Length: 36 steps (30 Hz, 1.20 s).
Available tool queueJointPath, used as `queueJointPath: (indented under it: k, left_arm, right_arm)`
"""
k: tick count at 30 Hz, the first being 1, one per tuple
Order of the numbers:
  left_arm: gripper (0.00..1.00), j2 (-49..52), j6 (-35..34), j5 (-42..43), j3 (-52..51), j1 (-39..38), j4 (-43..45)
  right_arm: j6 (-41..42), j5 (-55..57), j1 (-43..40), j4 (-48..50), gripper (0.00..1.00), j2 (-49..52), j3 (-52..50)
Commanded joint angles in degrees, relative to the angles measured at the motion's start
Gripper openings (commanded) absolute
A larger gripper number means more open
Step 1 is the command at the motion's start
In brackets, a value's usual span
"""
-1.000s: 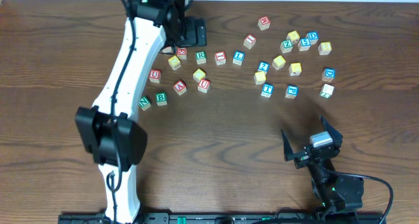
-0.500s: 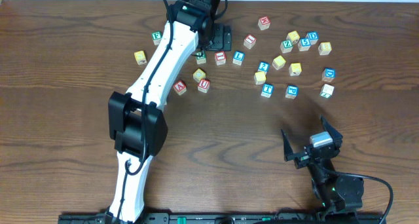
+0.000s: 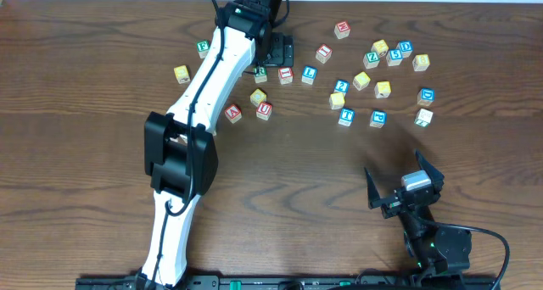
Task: Spell out ROBOT
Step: 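Move the left gripper over the green R block in the cluster, then lower the left gripper and close it on the green R block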
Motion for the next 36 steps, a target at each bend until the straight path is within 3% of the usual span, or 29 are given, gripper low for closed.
queueJointPath:
  k: [1,3,9,16,36]
  left_arm:
    - [0.93,0.1,-1.7,-1.5,0.5,0.1,-0.2]
    - [0.93,0.1,-7.3,-5.5,0.2,0.1,-1.0]
    - [0.93,0.8,-13.2,-6.3,-0.5,0.1,-1.5]
    - [0.93,6.2,-13.1,-5.9,-0.5,0.2,0.1]
    - [0.93,9.4,-10.9,-7.9,-0.5,0.2,1.7]
  right_arm:
    - [0.6,-0.1,-0.4,-0.3,0.99,-0.3,-0.1]
    - [0.6,-0.1,-0.4,-0.3,0.99,-0.3,-0.1]
    - [0.6,-0.1,-0.4,-0.3,0.99,-0.3,-0.1]
    - [0.6,-0.1,-0.4,-0.3,0.99,-0.3,-0.1]
    - [0.6,-0.1,-0.4,-0.3,0.99,-0.3,-0.1]
